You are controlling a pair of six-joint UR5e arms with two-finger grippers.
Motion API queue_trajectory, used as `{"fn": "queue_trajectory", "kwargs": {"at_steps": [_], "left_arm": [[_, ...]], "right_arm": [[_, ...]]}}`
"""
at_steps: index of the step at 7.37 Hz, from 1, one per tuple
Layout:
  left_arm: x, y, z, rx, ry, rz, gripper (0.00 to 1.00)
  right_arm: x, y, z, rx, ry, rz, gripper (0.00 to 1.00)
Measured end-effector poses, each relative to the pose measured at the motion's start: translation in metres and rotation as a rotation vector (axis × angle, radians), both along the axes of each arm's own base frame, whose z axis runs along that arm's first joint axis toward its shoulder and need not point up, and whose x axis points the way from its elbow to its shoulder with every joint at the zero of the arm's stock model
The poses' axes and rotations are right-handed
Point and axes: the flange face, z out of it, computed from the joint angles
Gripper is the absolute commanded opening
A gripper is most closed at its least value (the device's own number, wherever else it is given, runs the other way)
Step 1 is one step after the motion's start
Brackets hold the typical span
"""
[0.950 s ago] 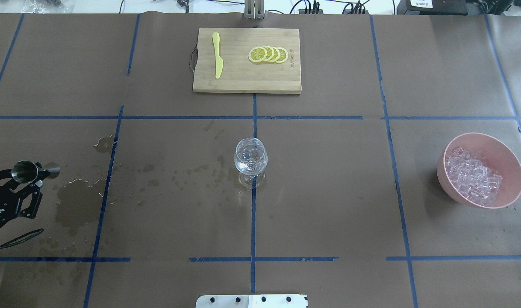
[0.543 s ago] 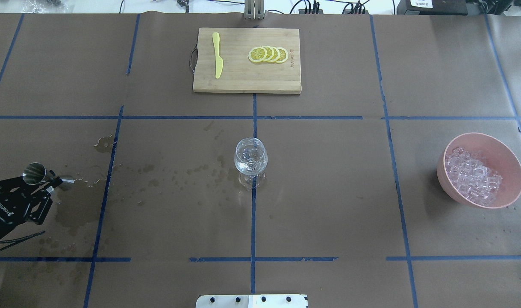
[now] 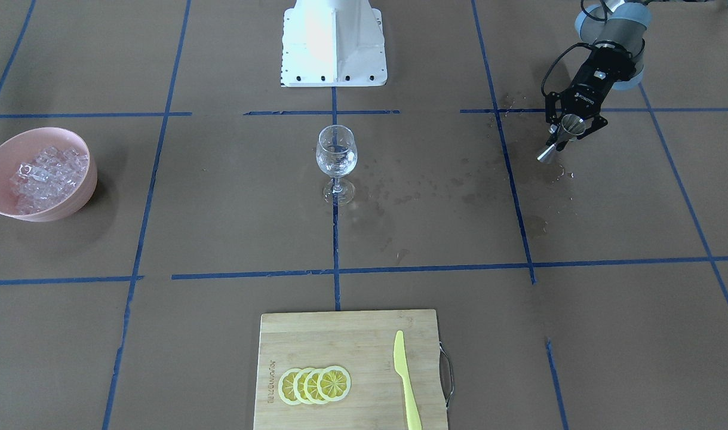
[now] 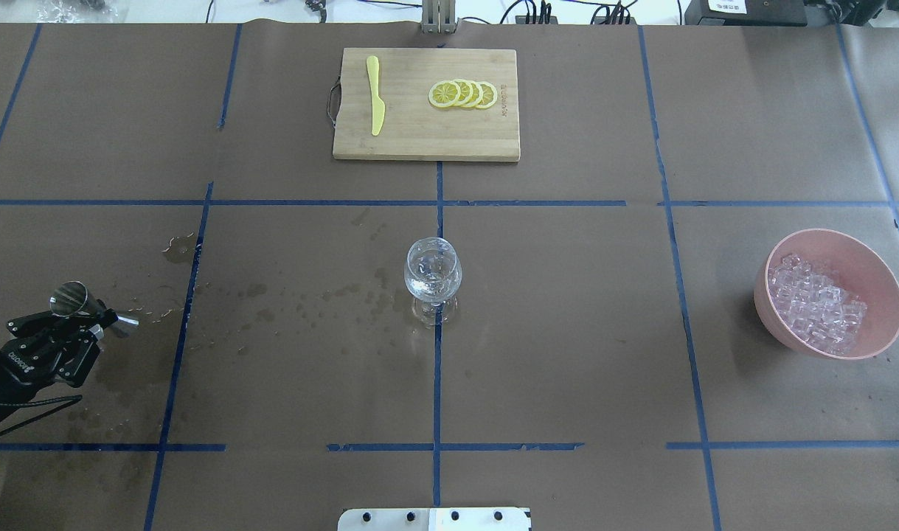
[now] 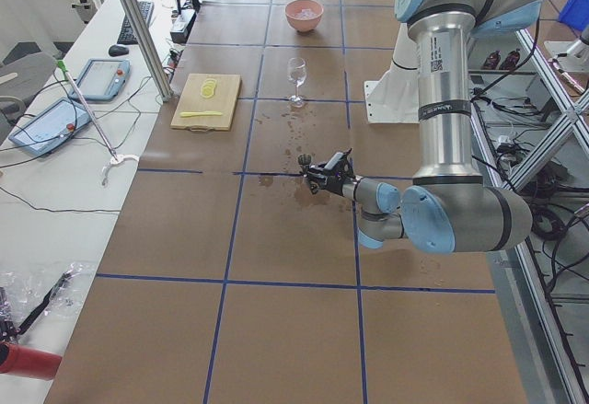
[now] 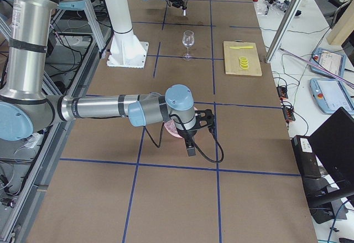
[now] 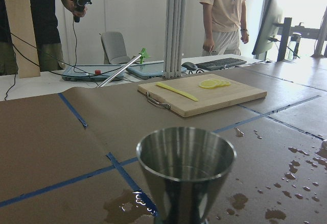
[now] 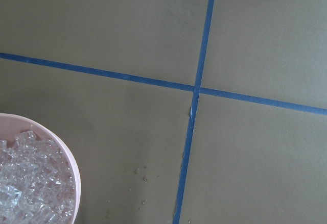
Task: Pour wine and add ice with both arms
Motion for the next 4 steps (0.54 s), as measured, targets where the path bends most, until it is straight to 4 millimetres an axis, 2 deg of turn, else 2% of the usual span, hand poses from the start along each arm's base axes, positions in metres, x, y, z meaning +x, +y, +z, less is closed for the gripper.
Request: {"fn": "queue_trajectory", "kwargs": {"at_steps": [4], "left_arm": [[0.025,-0.005,0.013,-0.013,-0.024,-0.023,0.00]], "right_arm": [[0.000,0.000,0.001,-0.002,0.001,0.000,1.00]]}}
